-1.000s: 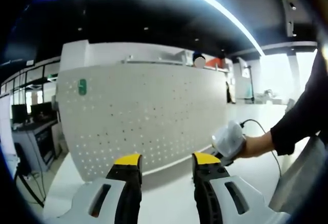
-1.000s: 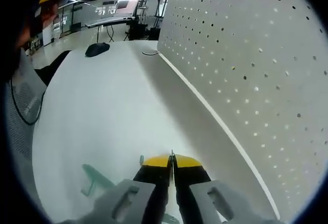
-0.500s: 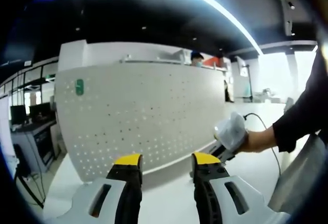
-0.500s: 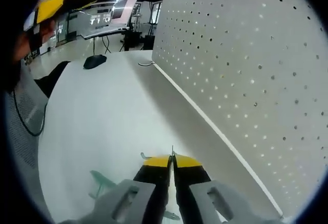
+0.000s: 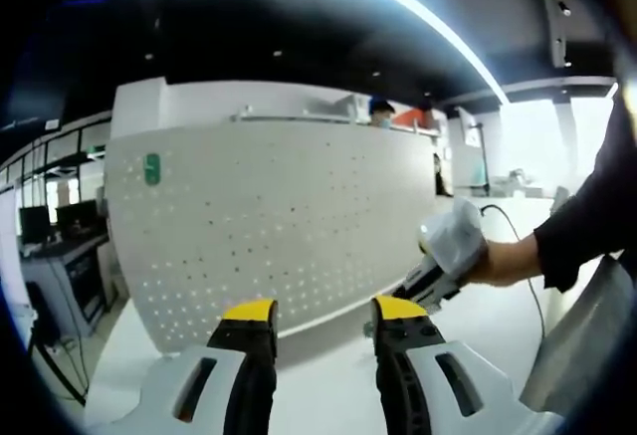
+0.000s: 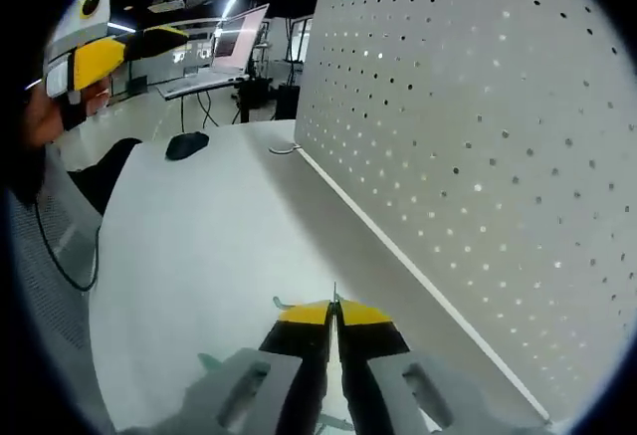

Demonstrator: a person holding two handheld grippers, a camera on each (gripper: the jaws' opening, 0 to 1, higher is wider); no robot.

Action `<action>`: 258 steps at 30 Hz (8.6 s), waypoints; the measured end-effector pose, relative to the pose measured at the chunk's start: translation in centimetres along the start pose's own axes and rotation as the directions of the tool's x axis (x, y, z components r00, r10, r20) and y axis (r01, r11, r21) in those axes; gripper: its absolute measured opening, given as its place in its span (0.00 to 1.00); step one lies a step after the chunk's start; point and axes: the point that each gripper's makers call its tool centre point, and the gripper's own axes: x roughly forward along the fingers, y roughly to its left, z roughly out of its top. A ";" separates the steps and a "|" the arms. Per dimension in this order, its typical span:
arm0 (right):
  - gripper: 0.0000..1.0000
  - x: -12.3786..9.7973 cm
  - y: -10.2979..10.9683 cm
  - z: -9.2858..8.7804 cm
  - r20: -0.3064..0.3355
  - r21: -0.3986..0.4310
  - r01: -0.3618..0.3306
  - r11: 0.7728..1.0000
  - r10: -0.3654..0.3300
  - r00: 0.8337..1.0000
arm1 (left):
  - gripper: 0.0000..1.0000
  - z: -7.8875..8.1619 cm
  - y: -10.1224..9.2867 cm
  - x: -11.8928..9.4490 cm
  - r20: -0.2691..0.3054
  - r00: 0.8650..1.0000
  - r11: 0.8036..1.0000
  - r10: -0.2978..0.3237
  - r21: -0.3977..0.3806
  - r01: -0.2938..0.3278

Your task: Insert the hook assembly into the mounting plate slot until the hook locks in place.

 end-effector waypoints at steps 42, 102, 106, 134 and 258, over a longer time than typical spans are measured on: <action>0.00 -6.0 5.9 12.5 0.274 0.117 -0.169 0.979 0.132 0.953 | 0.36 0.5 -1.4 0.1 0.008 0.999 0.997 -0.044 0.063 0.044; 0.00 -7.5 9.7 14.5 0.310 0.157 -0.287 0.945 0.229 0.923 | 0.04 0.7 -2.5 0.2 0.011 0.996 0.977 -0.083 0.197 0.080; 0.01 -7.5 9.6 14.5 0.310 0.153 -0.285 0.946 0.228 0.923 | 0.03 0.7 -2.5 0.1 0.013 0.997 0.979 -0.082 0.190 0.078; 0.19 -8.0 9.0 14.1 0.311 0.105 -0.234 0.966 0.192 0.931 | 0.03 0.6 -2.3 0.1 0.014 0.997 0.989 -0.071 0.131 0.069; 0.57 -12.8 4.4 9.0 0.514 0.190 0.037 0.981 -0.131 0.848 | 0.03 13.3 15.0 8.5 0.201 0.934 0.951 0.296 0.026 -0.307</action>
